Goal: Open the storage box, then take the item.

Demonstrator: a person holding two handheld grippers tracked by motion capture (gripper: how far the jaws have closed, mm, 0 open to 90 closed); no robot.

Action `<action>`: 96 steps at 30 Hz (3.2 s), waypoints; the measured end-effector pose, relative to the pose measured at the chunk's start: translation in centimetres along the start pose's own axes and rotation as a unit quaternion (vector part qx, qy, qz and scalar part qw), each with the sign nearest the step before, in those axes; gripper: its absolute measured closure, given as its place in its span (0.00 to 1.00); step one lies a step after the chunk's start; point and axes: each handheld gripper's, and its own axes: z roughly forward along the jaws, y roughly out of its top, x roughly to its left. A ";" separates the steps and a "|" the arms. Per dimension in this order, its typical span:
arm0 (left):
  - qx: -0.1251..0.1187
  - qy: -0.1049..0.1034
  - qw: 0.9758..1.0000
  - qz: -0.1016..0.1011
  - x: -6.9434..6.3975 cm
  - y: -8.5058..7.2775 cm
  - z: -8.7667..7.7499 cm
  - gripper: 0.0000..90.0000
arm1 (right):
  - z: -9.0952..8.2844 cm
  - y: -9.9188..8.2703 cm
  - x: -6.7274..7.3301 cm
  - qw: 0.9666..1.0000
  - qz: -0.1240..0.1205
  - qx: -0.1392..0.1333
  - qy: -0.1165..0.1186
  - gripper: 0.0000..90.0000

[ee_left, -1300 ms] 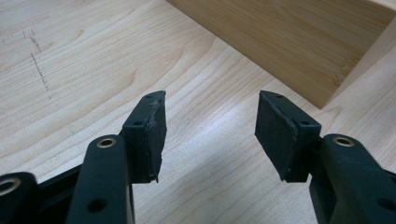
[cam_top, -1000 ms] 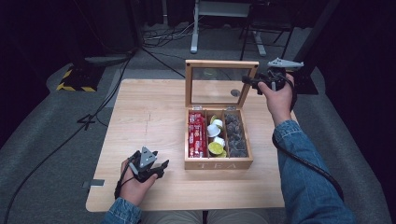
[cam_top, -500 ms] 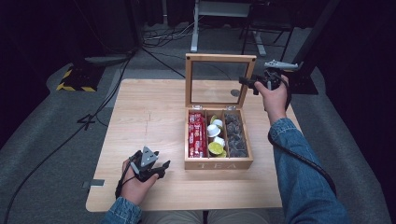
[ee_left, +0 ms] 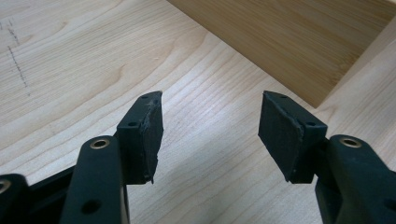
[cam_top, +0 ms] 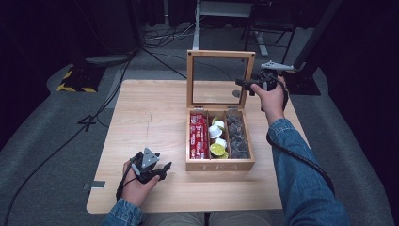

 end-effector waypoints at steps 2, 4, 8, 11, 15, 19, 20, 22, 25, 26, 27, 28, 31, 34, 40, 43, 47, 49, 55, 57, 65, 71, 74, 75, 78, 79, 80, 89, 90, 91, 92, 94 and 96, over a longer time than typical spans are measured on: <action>0.001 -0.001 1.000 0.001 0.0 0.0 0.0 0.45 | 0.2 -0.2 0.0 1.000 0.000 -0.005 -0.005 0.27; 0.000 -0.001 1.000 0.001 0.0 0.0 0.0 0.45 | 0.5 -0.3 -0.1 1.000 0.002 -0.009 -0.011 0.27; 0.002 -0.001 1.000 0.001 0.0 0.0 0.1 0.45 | 0.9 -0.6 -0.1 1.000 0.001 -0.014 -0.025 0.26; 0.003 -0.001 1.000 0.003 0.1 0.0 0.1 0.45 | 1.2 -0.7 -0.1 0.999 0.006 -0.017 -0.031 0.24; 0.004 -0.003 1.000 0.001 0.0 0.0 0.1 0.45 | 1.3 -0.9 -0.2 0.999 0.001 -0.008 -0.043 0.24; 0.008 -0.005 1.000 0.000 0.1 0.0 0.2 0.45 | 1.1 -0.9 0.0 0.999 0.000 -0.001 -0.051 0.27; 0.008 -0.005 1.000 0.000 0.1 0.0 0.2 0.45 | 1.1 -0.9 0.0 0.999 0.000 -0.001 -0.051 0.27; 0.012 -0.005 1.000 0.002 0.2 0.1 0.3 0.45 | 0.8 -0.7 0.3 0.999 -0.002 0.002 -0.053 0.27; 0.016 -0.005 1.000 0.000 0.3 0.2 0.4 0.44 | 0.3 -0.5 0.6 0.998 -0.004 0.003 -0.057 0.27; 0.020 -0.005 1.000 -0.004 0.3 0.3 0.4 0.44 | 0.0 -0.4 0.7 0.998 -0.001 0.004 -0.058 0.28; 0.020 -0.005 1.000 -0.004 0.3 0.3 0.4 0.43 | 0.0 -0.4 0.7 0.998 -0.001 0.004 -0.058 0.28; 0.019 -0.006 1.000 -0.007 0.4 0.3 0.5 0.43 | -0.4 -0.3 0.9 0.998 0.006 0.008 -0.058 0.30; 0.023 -0.007 1.000 -0.018 0.8 0.3 0.6 0.42 | -1.7 0.0 1.4 0.998 0.005 0.019 -0.051 0.30; 0.021 -0.007 0.999 -0.031 1.0 0.4 0.6 0.42 | -2.6 0.2 2.0 0.999 0.004 0.025 -0.033 0.29; 0.015 0.000 0.999 -0.031 1.4 0.6 0.6 0.42 | -4.5 -0.2 4.4 1.000 0.000 0.015 -0.004 0.29; 0.016 0.000 0.999 -0.030 1.5 0.6 0.7 0.42 | -4.9 -0.3 5.3 1.000 -0.005 0.020 0.005 0.29; 0.019 0.003 0.999 -0.029 1.5 0.6 0.5 0.41 | -5.5 -0.7 7.6 0.999 -0.024 0.024 0.028 0.28; 0.022 0.009 0.999 -0.028 1.6 0.4 0.4 0.41 | -5.5 -0.9 8.3 0.999 -0.032 0.027 0.034 0.24; 0.043 0.013 0.999 -0.026 1.9 -0.1 0.6 0.38 | -5.3 -1.6 10.2 0.996 -0.051 0.037 0.055 0.22; 0.045 0.015 0.998 -0.030 1.9 -0.3 0.7 0.37 | -5.3 -1.8 10.6 0.996 -0.050 0.043 0.057 0.26; 0.060 0.023 0.997 -0.034 2.2 -0.9 0.8 0.35 | -4.6 -2.8 12.0 0.994 -0.055 0.061 0.073 0.37; 0.062 0.022 0.997 -0.035 2.3 -1.0 0.8 0.33 | -3.4 -4.0 13.4 0.989 -0.061 0.097 0.091 0.46; 0.063 0.020 0.997 -0.036 2.3 -1.0 0.8 0.33 | -2.7 -4.5 14.2 0.986 -0.074 0.111 0.098 0.49; 0.063 0.020 0.997 -0.036 2.3 -1.0 0.8 0.32 | -2.4 -4.7 14.5 0.985 -0.071 0.116 0.104 0.50; 0.062 0.021 0.997 -0.038 2.3 -1.0 0.8 0.32 | -1.5 -5.2 15.3 0.982 -0.083 0.126 0.110 0.49; 0.062 0.021 0.997 -0.038 2.3 -1.0 0.8 0.32 | -1.3 -5.4 15.6 0.982 -0.083 0.134 0.107 0.51; 0.062 0.021 0.997 -0.038 2.3 -1.0 0.8 0.32 | -1.3 -5.4 15.6 0.982 -0.083 0.134 0.107 0.51; 0.063 0.021 0.997 -0.036 2.3 -1.0 0.8 0.32 | 1.2 -7.5 18.0 0.967 -0.093 0.218 0.091 0.49; 0.063 0.021 0.997 -0.036 2.3 -1.0 0.8 0.32 | 1.3 -7.7 18.2 0.966 -0.094 0.222 0.091 0.49; 0.063 0.021 0.997 -0.036 2.3 -1.0 0.8 0.32 | 1.5 -7.8 18.4 0.965 -0.096 0.225 0.091 0.49; 0.063 0.021 0.997 -0.036 2.3 -1.0 0.8 0.32 | 1.7 -8.0 18.5 0.964 -0.097 0.229 0.089 0.48; 0.063 0.022 0.997 -0.036 2.3 -1.0 0.8 0.32 | 1.8 -8.1 18.7 0.964 -0.097 0.233 0.086 0.48; 0.062 0.022 0.997 -0.037 2.3 -1.0 0.8 0.32 | 2.2 -8.5 19.0 0.962 -0.095 0.241 0.084 0.47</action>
